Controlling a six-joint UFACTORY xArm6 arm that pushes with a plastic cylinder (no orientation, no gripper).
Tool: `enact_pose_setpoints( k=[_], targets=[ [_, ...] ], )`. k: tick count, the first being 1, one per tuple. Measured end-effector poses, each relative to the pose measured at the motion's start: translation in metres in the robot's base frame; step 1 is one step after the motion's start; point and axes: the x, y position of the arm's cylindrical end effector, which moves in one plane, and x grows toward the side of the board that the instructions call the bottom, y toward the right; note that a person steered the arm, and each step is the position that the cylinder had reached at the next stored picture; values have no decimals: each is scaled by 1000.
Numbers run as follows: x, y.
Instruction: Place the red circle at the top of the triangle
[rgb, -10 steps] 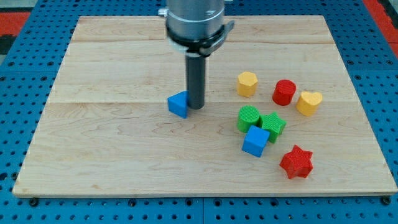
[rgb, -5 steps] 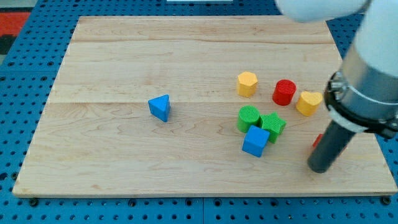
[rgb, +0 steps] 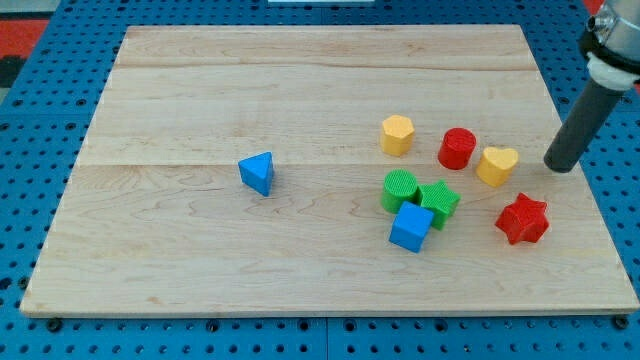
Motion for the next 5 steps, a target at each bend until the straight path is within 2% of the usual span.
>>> enact_pose_setpoints(
  k=[1,3,4,5],
  targets=[
    [7,-39],
    [7,-52],
    [8,-120],
    [7,-130]
  ],
)
